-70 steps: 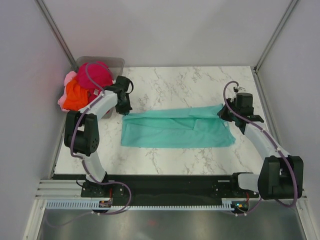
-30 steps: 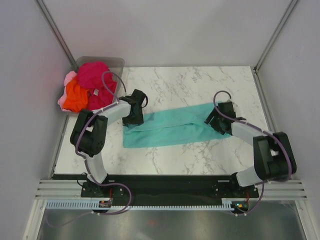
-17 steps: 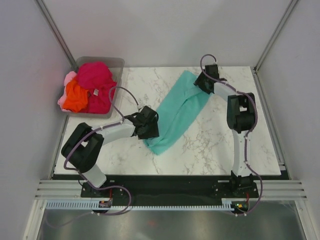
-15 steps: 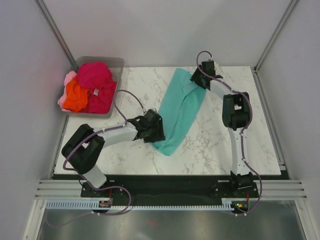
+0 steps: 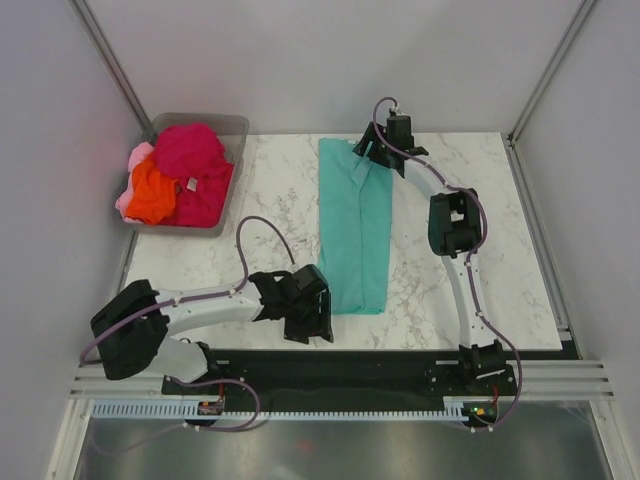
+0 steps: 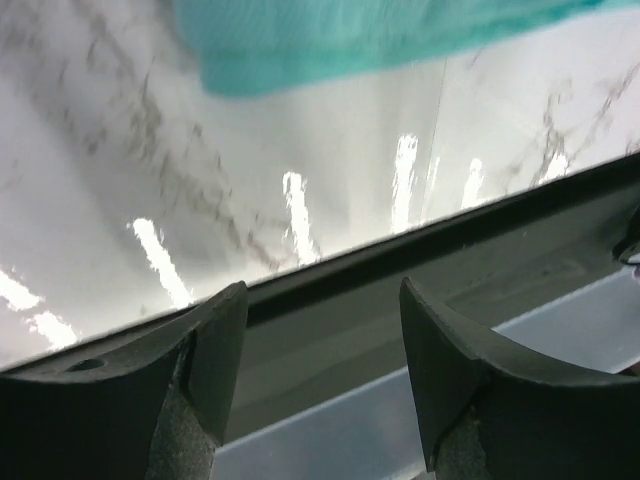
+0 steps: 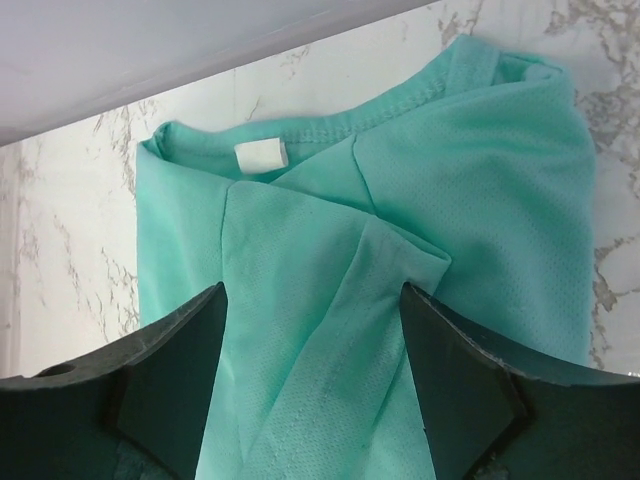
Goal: Fold and stack the t-shirts
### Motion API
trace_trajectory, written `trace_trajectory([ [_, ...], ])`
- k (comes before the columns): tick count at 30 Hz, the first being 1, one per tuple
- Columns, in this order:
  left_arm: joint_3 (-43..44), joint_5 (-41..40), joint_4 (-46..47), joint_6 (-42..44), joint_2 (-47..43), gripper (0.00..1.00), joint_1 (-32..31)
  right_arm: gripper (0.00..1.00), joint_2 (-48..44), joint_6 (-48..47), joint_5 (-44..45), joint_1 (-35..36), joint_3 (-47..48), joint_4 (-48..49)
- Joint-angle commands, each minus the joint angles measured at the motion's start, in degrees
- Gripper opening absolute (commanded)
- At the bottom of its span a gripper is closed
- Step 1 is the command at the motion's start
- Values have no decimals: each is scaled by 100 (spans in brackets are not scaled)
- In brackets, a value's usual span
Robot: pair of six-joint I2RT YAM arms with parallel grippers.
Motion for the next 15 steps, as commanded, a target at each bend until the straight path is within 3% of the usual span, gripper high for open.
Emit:
trace_trajectory([
  [1,234,-319,-1146,-240,-740,70,-69,79,267,-317,-650,-36,-32,-218],
  [5,392,-679,-1357,-153,-1488,73,-61,85,-312,-659,-879,-27,-111,-279],
  [10,673,-1356,-1454,294,-1595,74,-61,98,-1733,-976,-766,-27,-857,-498],
  [14,867,-1954,-1463,673,-1586,74,35,98,-3193,-1170,-309,-36,-2191,-587],
  [15,937,-2077,-1454,726,-1577,74,88,98,-3501,-1196,-230,-27,-2908,-587],
])
